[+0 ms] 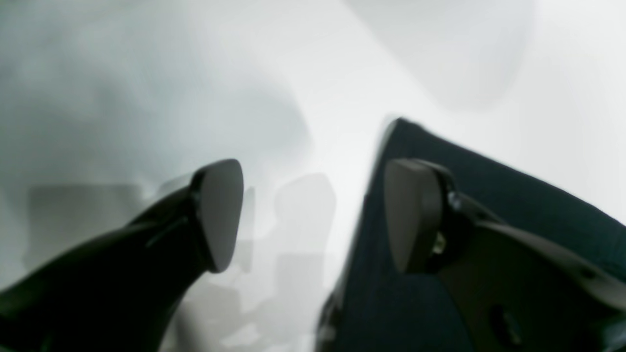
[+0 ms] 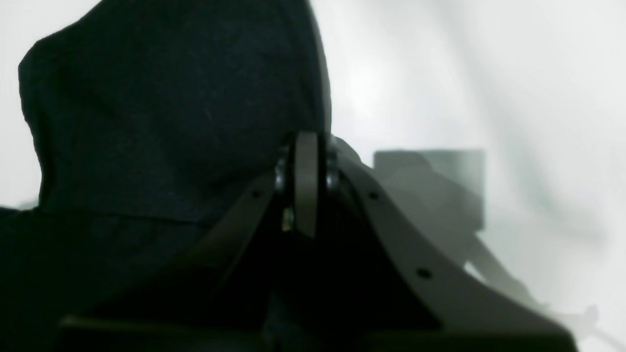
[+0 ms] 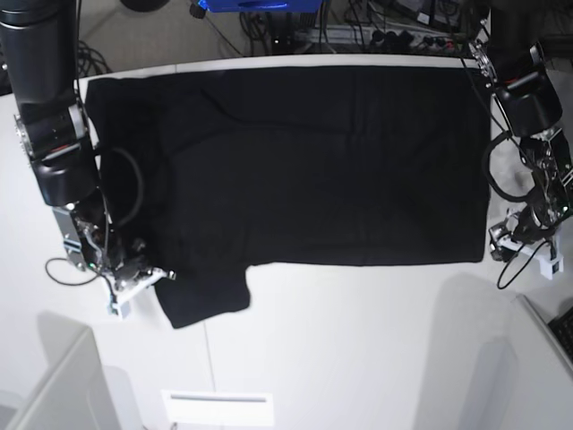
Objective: Fold the T-shirt properly
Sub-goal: 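Move both grippers down the shirt sides to the hem corners, then pinch the hem corners with both grippers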
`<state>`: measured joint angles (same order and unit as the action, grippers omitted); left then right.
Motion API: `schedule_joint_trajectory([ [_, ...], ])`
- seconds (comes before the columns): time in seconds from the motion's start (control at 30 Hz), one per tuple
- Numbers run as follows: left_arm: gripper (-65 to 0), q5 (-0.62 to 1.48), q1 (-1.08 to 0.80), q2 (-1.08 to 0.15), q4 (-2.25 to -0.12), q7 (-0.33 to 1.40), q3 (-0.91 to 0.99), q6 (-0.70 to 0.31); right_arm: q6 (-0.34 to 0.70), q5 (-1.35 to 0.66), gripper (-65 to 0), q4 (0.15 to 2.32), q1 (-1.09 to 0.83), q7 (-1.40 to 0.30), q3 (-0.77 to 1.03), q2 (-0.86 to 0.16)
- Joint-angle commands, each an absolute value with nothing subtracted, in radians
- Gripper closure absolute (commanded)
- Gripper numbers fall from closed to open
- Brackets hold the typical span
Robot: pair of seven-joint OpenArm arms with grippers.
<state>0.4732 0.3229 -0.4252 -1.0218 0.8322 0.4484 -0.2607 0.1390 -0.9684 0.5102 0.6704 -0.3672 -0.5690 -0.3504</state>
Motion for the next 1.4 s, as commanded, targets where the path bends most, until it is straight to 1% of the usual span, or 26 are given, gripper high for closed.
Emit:
schedule_joint_trajectory([
  [0.0,-44.3,0.486,0.369,-0.45,-1.015,0.814,0.433,-0.265,0.139,-0.97,0.0,0.519,0.704,-0.364,-0.561,-0.363],
  [0.07,-44.3,0.486,0.406,-0.455,-0.958,0.797,0.406,-0.265,0.139,-0.97,0.0,0.519,0.704,-0.367,-0.559,-0.363],
  [0.17,-44.3,0.484,0.44,-0.456,-0.863,0.719,0.364,-0.265,0.139,-0.972,0.0,0.519,0.704,-0.367,-0.559,-0.363],
  [0.3,-44.3,0.433,0.506,-0.456,-0.73,0.664,0.283,-0.265,0.139,-0.972,0.0,0.519,0.704,-0.366,-0.559,-0.363],
  [0.4,-44.3,0.432,0.526,-0.455,-0.665,0.602,0.245,-0.265,0.139,-0.972,0.0,0.519,0.704,-0.366,-0.559,-0.364],
  [0.6,-43.4,0.43,0.532,-0.45,-0.641,0.573,0.188,-0.265,0.139,-0.972,0.0,0.521,0.704,-0.364,-0.559,-0.364],
  [0.87,-42.8,0.426,0.526,-0.447,-0.636,0.573,0.186,-0.265,0.139,-0.972,0.0,0.521,0.699,-0.363,-0.559,-0.364],
  [0.93,-38.3,0.424,0.526,-0.447,-0.636,0.573,0.186,-0.265,0.139,-0.972,0.0,0.521,0.691,-0.363,-0.559,-0.366],
  [0.97,-34.7,0.424,0.524,-0.447,-0.636,0.573,0.186,-0.265,0.139,-0.972,0.0,0.521,0.691,-0.363,-0.559,-0.366],
  [1.13,-10.5,0.424,0.51,-0.446,-0.638,0.572,0.186,-0.265,0.139,-0.972,0.0,0.521,0.674,-0.361,-0.559,-0.366],
  [1.2,-2.0,0.424,0.51,-0.44,-0.638,0.572,0.186,-0.265,0.139,-0.972,0.0,0.521,0.673,-0.36,-0.559,-0.366],
  [1.23,0.0,0.424,0.51,-0.433,-0.638,0.572,0.185,-0.265,0.139,-0.972,0.0,0.521,0.673,-0.36,-0.559,-0.367],
  [1.37,0.0,0.424,0.51,-0.429,-0.645,0.572,0.185,-0.265,0.139,-0.972,0.0,0.527,0.671,-0.358,-0.558,-0.367],
])
